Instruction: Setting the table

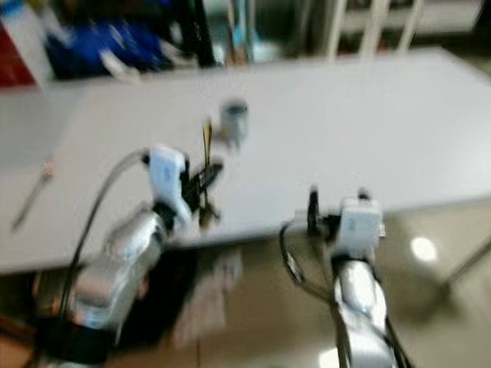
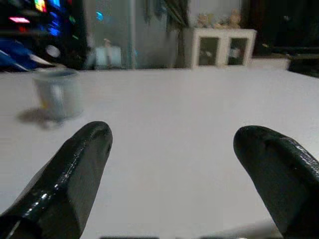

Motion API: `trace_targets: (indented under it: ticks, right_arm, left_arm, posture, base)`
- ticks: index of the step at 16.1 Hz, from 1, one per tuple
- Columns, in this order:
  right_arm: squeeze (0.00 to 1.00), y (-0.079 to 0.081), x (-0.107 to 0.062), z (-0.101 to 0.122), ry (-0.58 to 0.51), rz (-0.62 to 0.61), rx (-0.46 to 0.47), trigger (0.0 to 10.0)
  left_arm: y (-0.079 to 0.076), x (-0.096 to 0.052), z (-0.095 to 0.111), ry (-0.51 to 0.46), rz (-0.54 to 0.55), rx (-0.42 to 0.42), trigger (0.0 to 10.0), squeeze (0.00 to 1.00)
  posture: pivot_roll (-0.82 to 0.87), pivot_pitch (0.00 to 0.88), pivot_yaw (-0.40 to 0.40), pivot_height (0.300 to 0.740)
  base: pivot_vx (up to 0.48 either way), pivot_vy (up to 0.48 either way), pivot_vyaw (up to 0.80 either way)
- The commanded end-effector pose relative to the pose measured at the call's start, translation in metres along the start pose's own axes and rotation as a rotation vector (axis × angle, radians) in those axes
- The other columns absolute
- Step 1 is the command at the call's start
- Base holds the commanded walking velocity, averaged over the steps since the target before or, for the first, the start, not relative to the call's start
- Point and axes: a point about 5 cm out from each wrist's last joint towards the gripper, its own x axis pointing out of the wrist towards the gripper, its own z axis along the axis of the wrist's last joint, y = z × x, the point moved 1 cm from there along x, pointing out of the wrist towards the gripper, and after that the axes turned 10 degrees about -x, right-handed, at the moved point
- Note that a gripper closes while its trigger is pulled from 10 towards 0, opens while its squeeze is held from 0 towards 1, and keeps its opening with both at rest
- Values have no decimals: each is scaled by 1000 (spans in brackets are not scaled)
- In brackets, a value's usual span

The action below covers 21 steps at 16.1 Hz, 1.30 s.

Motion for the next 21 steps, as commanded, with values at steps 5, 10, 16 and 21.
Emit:
trace_targets:
  ticks: [5, 10, 16, 21]
  right_arm:
    - [0, 8, 3, 5, -26, 24, 0, 10000]
    - [0, 9, 1, 5, -24, 28, -4, 10000]
    - [0, 10, -1, 3, -18, 30, -12, 10000]
    - [0, 10, -6, 4, -14, 38, -22, 10000]
  left_arm:
    - [8, -1, 3, -2, 22, 31, 0, 0]
    - [5, 11, 8, 15, -7, -61, 0, 0]
    - [-5, 26, 1, 145, -68, -466, 0, 0]
    - [-19, 47, -14, 307, -97, -792, 0, 0]
  posture:
    - [-133, 0, 44, 727]
    - [-146, 0, 53, 727]
    - [-160, 0, 60, 727]
    - [-189, 0, 55, 727]
  base:
    - [474, 0, 0]
    - [192, 0, 0]
    - [0, 0, 0]
    - [0, 0, 0]
